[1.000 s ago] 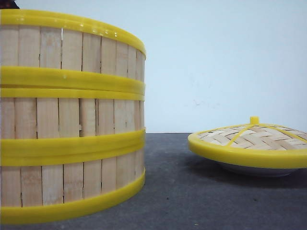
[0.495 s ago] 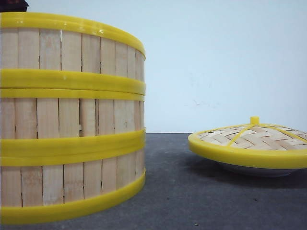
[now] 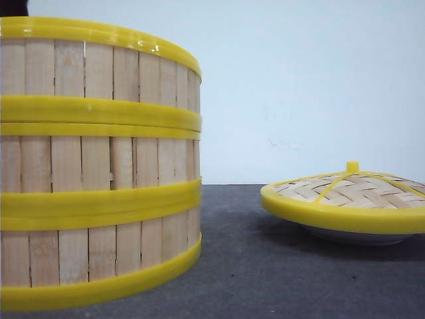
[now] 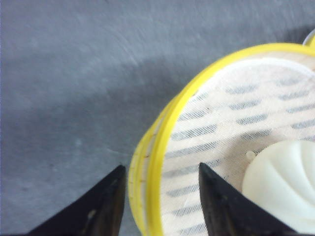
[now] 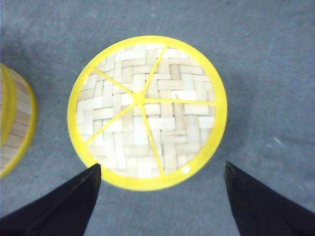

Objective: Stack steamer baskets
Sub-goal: 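Lower the right gripper and grasp the yellow knob of the bamboo lid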

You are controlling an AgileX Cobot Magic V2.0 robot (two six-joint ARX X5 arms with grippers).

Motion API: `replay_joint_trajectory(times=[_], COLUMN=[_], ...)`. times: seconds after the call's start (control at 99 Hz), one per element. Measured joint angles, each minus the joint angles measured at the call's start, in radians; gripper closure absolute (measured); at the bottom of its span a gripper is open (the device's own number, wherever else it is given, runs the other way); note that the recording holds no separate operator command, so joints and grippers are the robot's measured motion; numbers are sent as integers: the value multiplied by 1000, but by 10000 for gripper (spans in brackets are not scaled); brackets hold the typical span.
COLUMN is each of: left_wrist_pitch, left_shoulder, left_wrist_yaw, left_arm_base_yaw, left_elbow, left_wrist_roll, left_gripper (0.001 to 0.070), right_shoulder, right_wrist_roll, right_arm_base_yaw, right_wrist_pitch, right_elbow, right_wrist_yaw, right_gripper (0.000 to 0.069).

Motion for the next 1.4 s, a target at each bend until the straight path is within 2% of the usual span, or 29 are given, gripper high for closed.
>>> replay_joint_trajectory(times=[0.152, 0.222, 0.374, 0.556, 0.778, 1.0, 1.162, 1.293, 1.405], left_wrist_pitch=[-2, -5, -11, -24, -27, -27, -27, -27, -26], left_shoulder=[-55, -76, -103, -105, -105, -105, -105, -105, -105], left_wrist_yaw=[-127, -159, -161, -161, -161, -161, -161, -161, -162], left_arm_base_yaw=[0, 1, 3, 3, 5, 5, 5, 5, 5], left_elbow=[0, 0, 0, 0, 0, 0, 0, 0, 0], left_wrist_roll=[0, 0, 0, 0, 0, 0, 0, 0, 0], left_gripper=[434, 434, 434, 434, 434, 434, 434, 434, 434], right_shoulder=[98, 149, 260, 372, 461, 518, 520, 522, 522], right_wrist_roll=[-22, -34, -56, -73, -74, -74, -77, -81, -81], right_arm_base_yaw=[16, 35, 93, 150, 163, 163, 161, 164, 164], right_wrist_pitch=[113, 162, 255, 381, 446, 460, 459, 461, 462], right_elbow=[-61, -83, -90, -90, -90, -90, -89, -87, -87], right_wrist_yaw=[0, 0, 3, 55, 58, 61, 76, 71, 82], right_gripper=[197, 197, 197, 218, 242, 322, 492, 603, 632])
